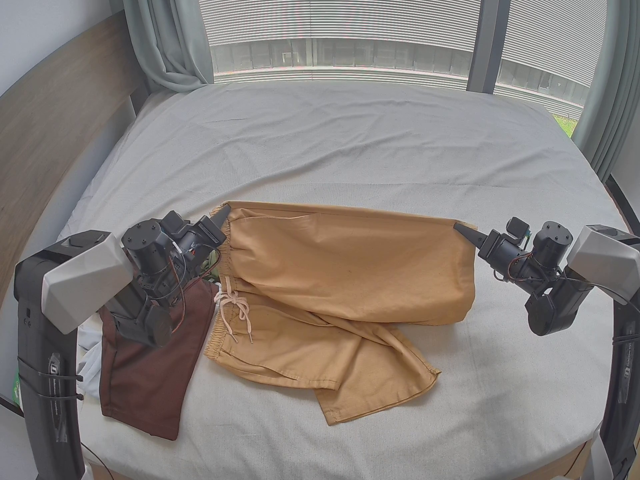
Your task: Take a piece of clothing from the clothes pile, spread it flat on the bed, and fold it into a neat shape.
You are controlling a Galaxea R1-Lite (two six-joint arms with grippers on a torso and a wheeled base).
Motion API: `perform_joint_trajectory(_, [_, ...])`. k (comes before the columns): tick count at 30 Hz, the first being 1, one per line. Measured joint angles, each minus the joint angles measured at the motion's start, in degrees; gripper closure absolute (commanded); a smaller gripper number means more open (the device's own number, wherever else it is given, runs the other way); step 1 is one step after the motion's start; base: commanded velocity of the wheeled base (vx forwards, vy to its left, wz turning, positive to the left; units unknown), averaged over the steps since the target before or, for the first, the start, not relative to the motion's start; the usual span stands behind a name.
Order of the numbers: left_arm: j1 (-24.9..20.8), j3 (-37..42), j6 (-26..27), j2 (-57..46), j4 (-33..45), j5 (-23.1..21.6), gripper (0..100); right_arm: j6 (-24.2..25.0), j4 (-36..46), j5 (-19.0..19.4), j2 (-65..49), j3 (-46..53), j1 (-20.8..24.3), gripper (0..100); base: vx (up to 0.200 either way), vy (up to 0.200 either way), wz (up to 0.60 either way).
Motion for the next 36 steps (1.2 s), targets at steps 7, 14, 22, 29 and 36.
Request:
perform_joint_trajectory(7, [0.4,-1.0,-0.1,1.4,0.0,-0.2,100,0.0,0.0,0.0,2.0,-2.6,0.0,100,0.000,0.000,0.00])
perform_joint_trajectory(14, [0.5,-2.7,-0.2,2.0,0.3,-0.2,0,0.0,0.0,-1.7,2.7,-4.3,-0.2,0,0.000,0.000,0.00])
perform_joint_trajectory(22, [-0.7,-4.0,-0.9,2.8,5.1,0.0,0,-0.6,-0.1,-7.6,3.9,-6.6,0.8,0,0.000,0.000,0.00])
perform_joint_trajectory(29, [-1.1,-3.4,-0.9,2.9,7.7,1.4,0,-2.7,-0.1,-7.9,2.8,-0.8,1.6,0,0.000,0.000,0.00])
perform_joint_trajectory(36, [-1.2,2.1,0.1,1.9,4.3,2.3,0,-8.9,-0.1,-7.5,-0.1,9.2,2.6,0,0.000,0.000,0.00])
